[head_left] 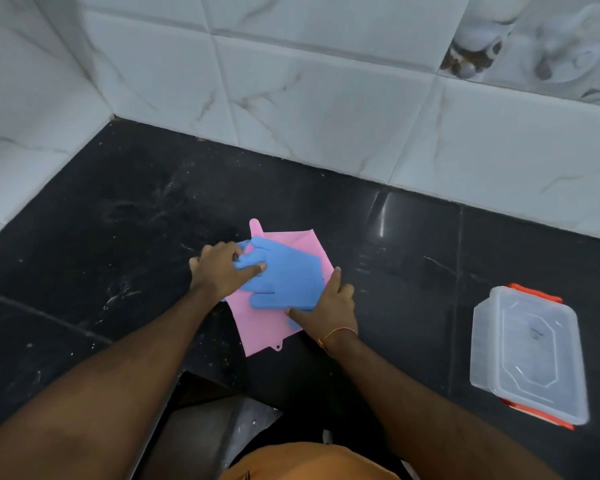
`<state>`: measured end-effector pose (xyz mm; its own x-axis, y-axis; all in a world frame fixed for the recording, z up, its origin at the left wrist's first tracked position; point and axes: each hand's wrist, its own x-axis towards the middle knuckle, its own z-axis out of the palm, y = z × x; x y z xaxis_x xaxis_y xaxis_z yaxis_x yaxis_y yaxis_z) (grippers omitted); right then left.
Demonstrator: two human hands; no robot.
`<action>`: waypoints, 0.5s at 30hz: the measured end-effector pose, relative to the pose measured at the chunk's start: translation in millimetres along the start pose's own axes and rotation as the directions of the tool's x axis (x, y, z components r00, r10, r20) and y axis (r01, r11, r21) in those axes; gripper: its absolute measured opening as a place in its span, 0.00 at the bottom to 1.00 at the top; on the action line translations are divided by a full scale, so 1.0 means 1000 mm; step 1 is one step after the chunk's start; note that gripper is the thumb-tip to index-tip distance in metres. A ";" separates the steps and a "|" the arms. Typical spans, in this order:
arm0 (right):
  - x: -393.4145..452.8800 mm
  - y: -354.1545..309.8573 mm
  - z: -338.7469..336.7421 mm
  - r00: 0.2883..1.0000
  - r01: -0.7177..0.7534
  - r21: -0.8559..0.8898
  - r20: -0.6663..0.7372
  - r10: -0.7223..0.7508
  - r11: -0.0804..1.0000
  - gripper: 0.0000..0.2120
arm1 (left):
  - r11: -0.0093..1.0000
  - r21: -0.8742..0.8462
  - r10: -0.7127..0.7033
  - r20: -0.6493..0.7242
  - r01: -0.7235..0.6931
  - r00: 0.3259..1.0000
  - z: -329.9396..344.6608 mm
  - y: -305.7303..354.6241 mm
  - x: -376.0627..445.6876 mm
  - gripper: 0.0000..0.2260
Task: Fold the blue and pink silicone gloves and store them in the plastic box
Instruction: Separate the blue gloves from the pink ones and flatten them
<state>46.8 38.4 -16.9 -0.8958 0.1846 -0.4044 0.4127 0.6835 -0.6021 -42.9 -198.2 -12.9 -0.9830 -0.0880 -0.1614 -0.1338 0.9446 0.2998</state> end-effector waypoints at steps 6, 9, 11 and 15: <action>-0.011 0.010 -0.014 0.944 0.330 -0.033 -0.017 -0.331 0.943 0.59 | 0.892 -0.428 0.248 0.190 -0.147 0.950 -0.017 0.021 -0.002 0.16; -0.020 0.018 -0.023 0.884 0.459 0.116 0.037 -0.466 0.881 0.59 | 0.733 -0.680 0.337 0.338 -0.019 0.879 -0.031 0.066 -0.011 0.15; -0.023 0.022 -0.030 0.894 0.418 0.303 0.028 -0.447 0.856 0.51 | 0.597 -0.791 0.374 0.422 0.133 0.826 -0.035 0.100 -0.020 0.20; -0.030 0.033 -0.049 0.979 0.205 0.610 -0.142 -0.149 0.765 0.17 | 0.361 -0.879 0.494 0.464 0.312 0.736 -0.023 0.154 -0.034 0.21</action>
<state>79.1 89.7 8.8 -0.9615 0.1795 -0.2081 0.2329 0.1302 -0.9638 -32.6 -57.0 60.4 -0.7306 0.5482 -0.4070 -0.4658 0.0357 0.8842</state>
